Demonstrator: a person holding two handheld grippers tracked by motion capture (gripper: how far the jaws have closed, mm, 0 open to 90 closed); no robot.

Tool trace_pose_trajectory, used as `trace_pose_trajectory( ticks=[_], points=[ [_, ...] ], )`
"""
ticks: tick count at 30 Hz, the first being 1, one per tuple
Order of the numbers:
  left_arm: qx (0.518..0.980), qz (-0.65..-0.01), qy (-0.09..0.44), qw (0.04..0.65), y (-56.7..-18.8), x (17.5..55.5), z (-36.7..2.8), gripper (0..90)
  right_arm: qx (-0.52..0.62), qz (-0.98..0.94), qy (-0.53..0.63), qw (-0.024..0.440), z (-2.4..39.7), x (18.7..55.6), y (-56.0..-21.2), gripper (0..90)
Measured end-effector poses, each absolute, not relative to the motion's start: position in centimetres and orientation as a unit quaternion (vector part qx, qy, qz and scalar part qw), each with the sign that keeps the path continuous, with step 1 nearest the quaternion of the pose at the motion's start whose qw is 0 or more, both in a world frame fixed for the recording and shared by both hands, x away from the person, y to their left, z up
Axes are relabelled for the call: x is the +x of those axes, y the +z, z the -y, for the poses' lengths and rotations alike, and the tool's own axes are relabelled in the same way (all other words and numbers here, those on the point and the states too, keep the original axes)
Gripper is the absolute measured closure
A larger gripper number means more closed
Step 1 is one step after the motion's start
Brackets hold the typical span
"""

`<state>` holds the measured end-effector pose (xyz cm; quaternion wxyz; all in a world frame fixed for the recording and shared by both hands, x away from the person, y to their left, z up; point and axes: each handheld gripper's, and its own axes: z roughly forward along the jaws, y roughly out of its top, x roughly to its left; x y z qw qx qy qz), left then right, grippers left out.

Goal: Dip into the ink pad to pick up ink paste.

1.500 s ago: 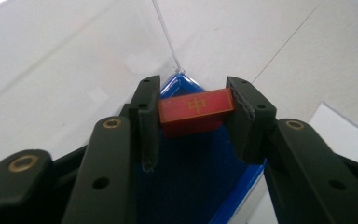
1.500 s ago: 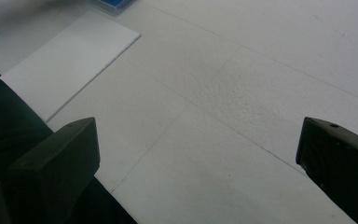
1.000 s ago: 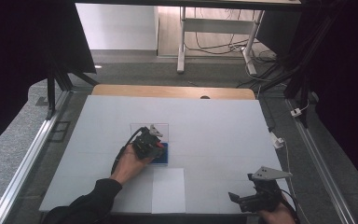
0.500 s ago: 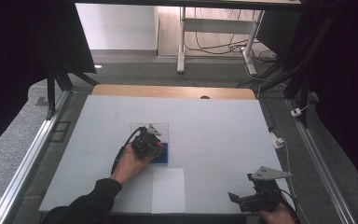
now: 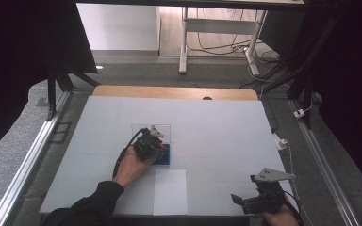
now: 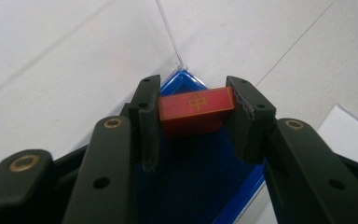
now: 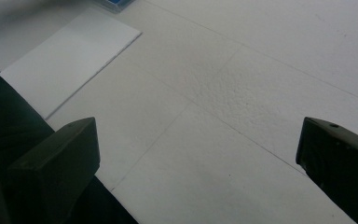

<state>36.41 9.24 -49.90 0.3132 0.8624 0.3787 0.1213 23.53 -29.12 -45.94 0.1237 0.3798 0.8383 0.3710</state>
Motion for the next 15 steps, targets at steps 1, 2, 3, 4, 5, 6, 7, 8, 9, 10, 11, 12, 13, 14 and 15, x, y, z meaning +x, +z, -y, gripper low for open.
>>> trace_pose_trajectory(
  ticks=[1, 2, 3, 4, 5, 6, 7, 8, 9, 10, 11, 12, 13, 14, 15],
  points=[
    [0.862, -0.38, 0.119, 0.314, -49.8, 36.5, -9.3, 58.0, 0.38, -0.838, 0.371, 0.124, 29.1, 23.5, -45.9, 0.0],
    [0.861, -0.381, 0.116, 0.317, -49.8, 36.5, -9.4, 57.9, 0.379, -0.839, 0.37, 0.125, 29.1, 23.5, -45.9, 0.0],
    [0.86, -0.381, 0.113, 0.319, -49.8, 36.5, -9.5, 57.9, 0.379, -0.839, 0.37, 0.125, 29.1, 23.5, -45.9, 0.0],
    [0.861, -0.38, 0.11, 0.32, -49.7, 36.5, -9.6, 57.9, 0.379, -0.839, 0.37, 0.125, 29.1, 23.5, -45.9, 0.0],
    [0.86, -0.379, 0.111, 0.323, -49.5, 36.5, -9.8, 57.9, 0.379, -0.839, 0.371, 0.125, 29.1, 23.5, -45.9, 0.0],
    [0.859, -0.378, 0.113, 0.325, -49.3, 36.5, -9.9, 57.8, 0.379, -0.839, 0.371, 0.125, 29.1, 23.5, -45.9, 0.0],
    [0.86, -0.377, 0.11, 0.327, -49.1, 36.5, -10.1, 57.8, 0.378, -0.839, 0.371, 0.125, 29.1, 23.5, -45.9, 0.0],
    [0.859, -0.377, 0.109, 0.33, -48.9, 36.4, -10.3, 57.8, 0.378, -0.839, 0.371, 0.126, 29.1, 23.5, -45.9, 0.0],
    [0.857, -0.378, 0.109, 0.333, -48.7, 36.3, -10.5, 57.8, 0.378, -0.839, 0.371, 0.126, 29.1, 23.5, -45.9, 0.0],
    [0.857, -0.377, 0.106, 0.335, -48.5, 36.3, -10.7, 57.8, 0.378, -0.839, 0.371, 0.126, 29.1, 23.5, -45.9, 0.0],
    [0.858, -0.376, 0.105, 0.334, -48.4, 36.2, -10.9, 57.8, 0.377, -0.839, 0.371, 0.126, 29.1, 23.5, -45.9, 0.0],
    [0.857, -0.377, 0.106, 0.335, -48.3, 36.1, -11.1, 57.8, 0.377, -0.839, 0.371, 0.126, 29.1, 23.5, -45.9, 0.0],
    [0.858, -0.377, 0.107, 0.333, -48.1, 36.1, -11.4, 57.8, 0.377, -0.839, 0.371, 0.126, 29.1, 23.5, -45.9, 0.0],
    [0.858, -0.377, 0.107, 0.332, -48.0, 36.0, -11.6, 57.8, 0.377, -0.84, 0.371, 0.126, 29.1, 23.5, -45.9, 0.0],
    [0.858, -0.377, 0.106, 0.333, -47.9, 36.0, -11.9, 57.7, 0.377, -0.84, 0.371, 0.126, 29.1, 23.5, -45.9, 0.0]
  ],
)
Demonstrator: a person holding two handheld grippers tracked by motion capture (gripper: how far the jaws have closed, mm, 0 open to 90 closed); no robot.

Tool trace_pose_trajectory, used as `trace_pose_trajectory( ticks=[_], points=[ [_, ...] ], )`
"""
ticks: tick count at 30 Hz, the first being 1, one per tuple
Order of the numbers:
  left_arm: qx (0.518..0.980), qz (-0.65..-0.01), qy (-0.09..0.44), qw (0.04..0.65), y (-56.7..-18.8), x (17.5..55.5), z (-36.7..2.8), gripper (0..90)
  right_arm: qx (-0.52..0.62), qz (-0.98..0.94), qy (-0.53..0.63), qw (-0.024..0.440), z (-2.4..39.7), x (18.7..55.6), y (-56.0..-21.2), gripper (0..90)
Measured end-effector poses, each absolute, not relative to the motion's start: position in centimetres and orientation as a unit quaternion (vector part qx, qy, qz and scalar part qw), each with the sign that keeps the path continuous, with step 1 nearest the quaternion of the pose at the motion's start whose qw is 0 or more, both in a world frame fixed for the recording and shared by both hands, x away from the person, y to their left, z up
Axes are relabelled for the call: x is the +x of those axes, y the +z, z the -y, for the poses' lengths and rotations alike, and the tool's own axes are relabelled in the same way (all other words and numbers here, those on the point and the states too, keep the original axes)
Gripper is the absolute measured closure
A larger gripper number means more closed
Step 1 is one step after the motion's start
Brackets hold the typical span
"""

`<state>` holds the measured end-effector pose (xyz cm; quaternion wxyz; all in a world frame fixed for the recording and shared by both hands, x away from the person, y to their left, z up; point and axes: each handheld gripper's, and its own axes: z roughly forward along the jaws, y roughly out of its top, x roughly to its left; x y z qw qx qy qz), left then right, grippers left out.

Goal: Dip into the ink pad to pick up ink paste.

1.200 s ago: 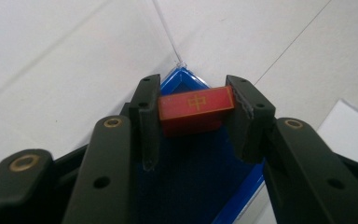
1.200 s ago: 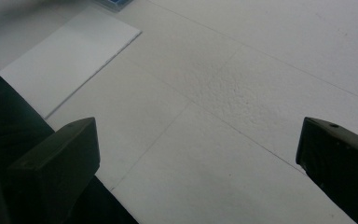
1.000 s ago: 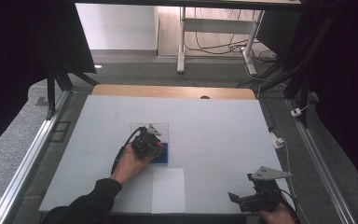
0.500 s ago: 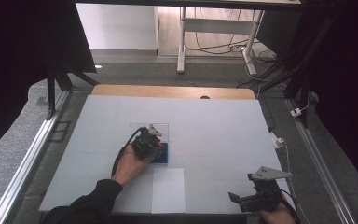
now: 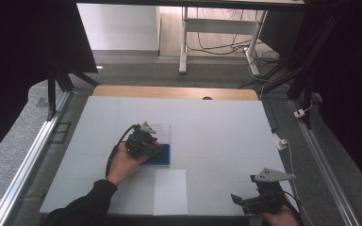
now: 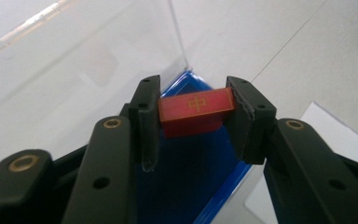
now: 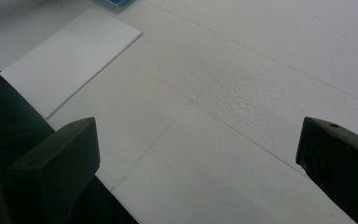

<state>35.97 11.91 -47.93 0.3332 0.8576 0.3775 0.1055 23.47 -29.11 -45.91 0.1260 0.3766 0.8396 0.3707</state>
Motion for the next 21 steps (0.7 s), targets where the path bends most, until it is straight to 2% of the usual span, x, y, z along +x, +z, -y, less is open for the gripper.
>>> trace_pose_trajectory(
  ticks=[11, 21],
  points=[
    [0.851, -0.396, 0.11, 0.326, -47.5, 35.7, -14.6, 57.7, 0.376, -0.84, 0.371, 0.127, 29.1, 23.4, -45.9, 0.0],
    [0.849, -0.422, 0.108, 0.3, -48.9, 36.1, -15.6, 57.7, 0.376, -0.84, 0.371, 0.125, 29.1, 23.5, -45.9, 0.0]
  ],
)
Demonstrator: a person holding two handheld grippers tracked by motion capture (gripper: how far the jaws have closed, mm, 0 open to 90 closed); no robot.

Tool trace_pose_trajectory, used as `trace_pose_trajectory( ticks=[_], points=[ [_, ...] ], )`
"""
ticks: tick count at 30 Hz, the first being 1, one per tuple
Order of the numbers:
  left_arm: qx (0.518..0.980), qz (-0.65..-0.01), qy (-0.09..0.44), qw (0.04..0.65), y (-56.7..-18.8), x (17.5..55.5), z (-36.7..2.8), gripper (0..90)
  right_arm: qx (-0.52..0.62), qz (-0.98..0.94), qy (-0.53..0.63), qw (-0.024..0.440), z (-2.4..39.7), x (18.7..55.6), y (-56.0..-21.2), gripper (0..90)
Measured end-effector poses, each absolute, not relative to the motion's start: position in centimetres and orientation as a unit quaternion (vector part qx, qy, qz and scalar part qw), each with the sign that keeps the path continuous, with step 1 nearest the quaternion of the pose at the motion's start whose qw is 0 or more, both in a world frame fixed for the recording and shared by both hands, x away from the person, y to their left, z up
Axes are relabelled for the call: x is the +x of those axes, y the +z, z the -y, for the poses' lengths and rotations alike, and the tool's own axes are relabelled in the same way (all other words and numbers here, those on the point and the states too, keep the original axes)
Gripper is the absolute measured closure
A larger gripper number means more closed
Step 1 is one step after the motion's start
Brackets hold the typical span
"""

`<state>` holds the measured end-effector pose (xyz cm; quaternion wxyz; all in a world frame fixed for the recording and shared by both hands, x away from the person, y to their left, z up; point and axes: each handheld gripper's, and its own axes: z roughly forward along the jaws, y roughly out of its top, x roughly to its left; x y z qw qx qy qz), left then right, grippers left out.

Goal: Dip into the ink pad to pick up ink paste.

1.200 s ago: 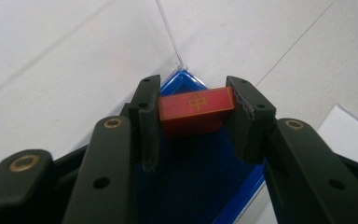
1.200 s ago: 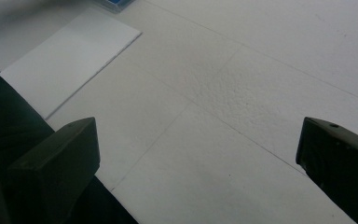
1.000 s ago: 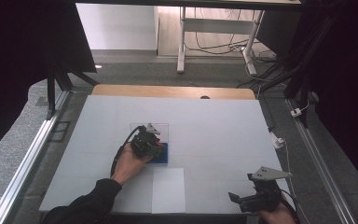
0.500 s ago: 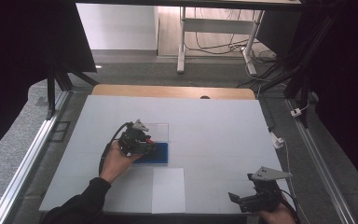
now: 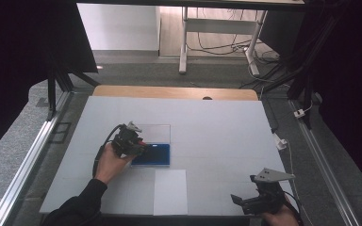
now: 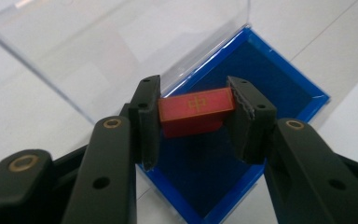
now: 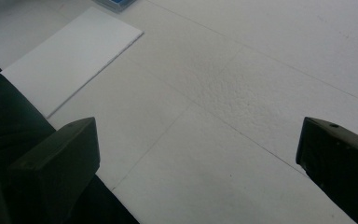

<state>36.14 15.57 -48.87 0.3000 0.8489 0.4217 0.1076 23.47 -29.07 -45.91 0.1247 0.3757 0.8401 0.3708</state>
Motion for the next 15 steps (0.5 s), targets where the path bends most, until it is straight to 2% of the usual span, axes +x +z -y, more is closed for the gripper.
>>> trace_pose_trajectory(
  ticks=[10, 15],
  points=[
    [0.842, -0.441, 0.107, 0.292, -49.64, 36.42, -16.12, 57.8, 0.375, -0.841, 0.37, 0.123, 29.09, 23.5, -45.92, 0.0],
    [0.845, -0.438, 0.126, 0.28, -49.75, 36.04, -15.57, 58.0, 0.375, -0.841, 0.37, 0.124, 29.08, 23.5, -45.92, 0.0]
  ],
)
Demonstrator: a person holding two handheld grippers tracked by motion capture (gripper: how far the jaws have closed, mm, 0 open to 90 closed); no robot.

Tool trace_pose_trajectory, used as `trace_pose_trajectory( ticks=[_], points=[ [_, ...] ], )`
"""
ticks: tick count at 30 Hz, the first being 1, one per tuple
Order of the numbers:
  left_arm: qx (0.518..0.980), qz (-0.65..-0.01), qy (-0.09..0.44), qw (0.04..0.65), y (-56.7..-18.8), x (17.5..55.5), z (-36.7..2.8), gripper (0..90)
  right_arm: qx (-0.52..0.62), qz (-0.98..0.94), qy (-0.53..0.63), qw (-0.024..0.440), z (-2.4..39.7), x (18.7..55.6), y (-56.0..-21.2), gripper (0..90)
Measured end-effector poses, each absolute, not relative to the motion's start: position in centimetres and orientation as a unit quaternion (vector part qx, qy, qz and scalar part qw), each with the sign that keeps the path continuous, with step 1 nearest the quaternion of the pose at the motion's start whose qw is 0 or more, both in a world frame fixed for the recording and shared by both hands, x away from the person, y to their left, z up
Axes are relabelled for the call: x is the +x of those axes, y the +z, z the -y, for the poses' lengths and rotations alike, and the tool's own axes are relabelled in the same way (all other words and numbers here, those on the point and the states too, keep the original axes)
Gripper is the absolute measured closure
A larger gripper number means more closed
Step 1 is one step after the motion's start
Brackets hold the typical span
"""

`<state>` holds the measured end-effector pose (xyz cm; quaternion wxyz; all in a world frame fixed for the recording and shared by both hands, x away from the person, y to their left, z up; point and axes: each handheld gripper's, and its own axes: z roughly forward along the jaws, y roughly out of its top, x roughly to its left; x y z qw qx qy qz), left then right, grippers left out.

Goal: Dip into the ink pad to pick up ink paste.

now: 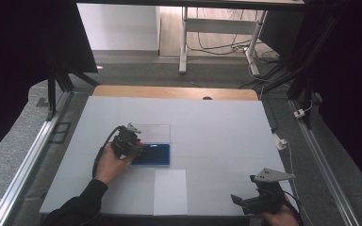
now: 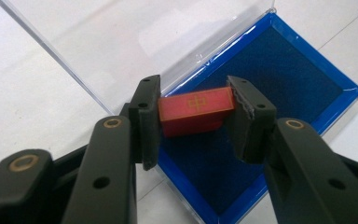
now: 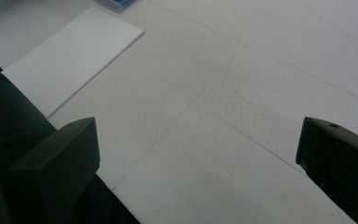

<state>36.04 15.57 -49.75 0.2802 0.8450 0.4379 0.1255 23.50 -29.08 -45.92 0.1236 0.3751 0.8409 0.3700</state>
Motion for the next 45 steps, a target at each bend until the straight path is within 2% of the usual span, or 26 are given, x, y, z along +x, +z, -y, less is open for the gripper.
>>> trace_pose_trajectory(
  ticks=[11, 20, 30, 36, 45],
  points=[
    [0.851, -0.427, 0.176, 0.25, -49.9, 35.2, -14.1, 58.4, 0.373, -0.843, 0.367, 0.124, 28.9, 23.5, -46.0, 0.0],
    [0.83, -0.453, 0.11, 0.307, -50.3, 36.1, -16.2, 58.5, 0.373, -0.843, 0.367, 0.124, 29.0, 23.5, -46.0, 0.0],
    [0.843, -0.436, 0.166, 0.268, -50.2, 35.2, -14.6, 58.5, 0.373, -0.844, 0.365, 0.123, 28.9, 23.6, -46.0, 0.0],
    [0.832, -0.45, 0.133, 0.296, -50.3, 35.6, -15.6, 58.4, 0.374, -0.843, 0.365, 0.123, 29.0, 23.6, -46.0, 0.0],
    [0.833, -0.447, 0.143, 0.293, -50.3, 35.5, -15.4, 58.0, 0.375, -0.843, 0.365, 0.124, 29.0, 23.6, -46.0, 0.0]
  ],
)
